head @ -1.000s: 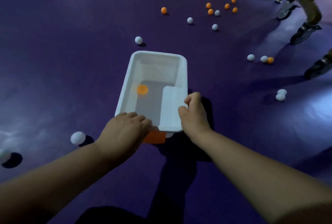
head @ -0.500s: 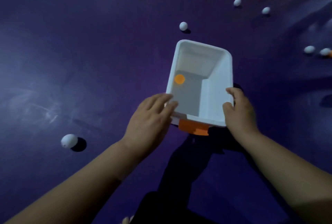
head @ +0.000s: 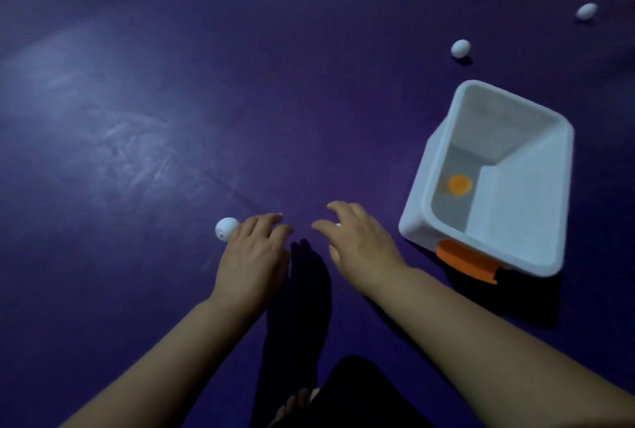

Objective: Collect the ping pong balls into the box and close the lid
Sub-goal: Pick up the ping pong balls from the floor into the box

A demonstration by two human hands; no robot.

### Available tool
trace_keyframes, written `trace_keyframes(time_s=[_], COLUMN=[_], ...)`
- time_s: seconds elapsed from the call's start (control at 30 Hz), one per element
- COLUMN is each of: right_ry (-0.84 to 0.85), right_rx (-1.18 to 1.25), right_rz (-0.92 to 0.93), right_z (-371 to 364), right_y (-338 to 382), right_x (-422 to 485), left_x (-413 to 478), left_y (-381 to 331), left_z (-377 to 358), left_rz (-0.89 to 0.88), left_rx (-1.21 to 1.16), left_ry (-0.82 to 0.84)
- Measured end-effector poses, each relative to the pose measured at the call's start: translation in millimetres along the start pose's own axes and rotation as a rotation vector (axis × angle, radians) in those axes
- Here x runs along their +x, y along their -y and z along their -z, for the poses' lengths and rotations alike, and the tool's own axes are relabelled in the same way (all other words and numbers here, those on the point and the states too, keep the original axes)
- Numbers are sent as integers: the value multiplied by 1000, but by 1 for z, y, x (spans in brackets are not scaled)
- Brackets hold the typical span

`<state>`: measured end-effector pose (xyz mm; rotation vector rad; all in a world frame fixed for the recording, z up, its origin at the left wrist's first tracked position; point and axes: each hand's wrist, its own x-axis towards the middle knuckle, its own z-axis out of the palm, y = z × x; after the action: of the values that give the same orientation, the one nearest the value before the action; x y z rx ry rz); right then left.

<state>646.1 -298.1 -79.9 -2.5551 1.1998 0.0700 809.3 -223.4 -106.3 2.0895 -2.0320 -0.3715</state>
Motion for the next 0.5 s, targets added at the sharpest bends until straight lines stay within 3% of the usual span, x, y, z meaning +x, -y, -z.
trace_keyframes(time_s=[0.1, 0.2, 0.4, 0.5], right_ry=[243, 276, -243, -432], right_rx=[-71, -60, 223, 356], right_rz=[-121, -181, -23, -54], right_z=[-11, -16, -13, 12], right_y=[2, 0, -6, -4], right_x=[2, -9, -24, -28], left_x=[1, 2, 7, 15], left_y=[17, 31, 43, 46], left_z=[-3, -5, -10, -12], left_rz=[52, 129, 274, 302], left_rx=[38, 79, 133, 146], left_ry=[-22, -46, -69, -85])
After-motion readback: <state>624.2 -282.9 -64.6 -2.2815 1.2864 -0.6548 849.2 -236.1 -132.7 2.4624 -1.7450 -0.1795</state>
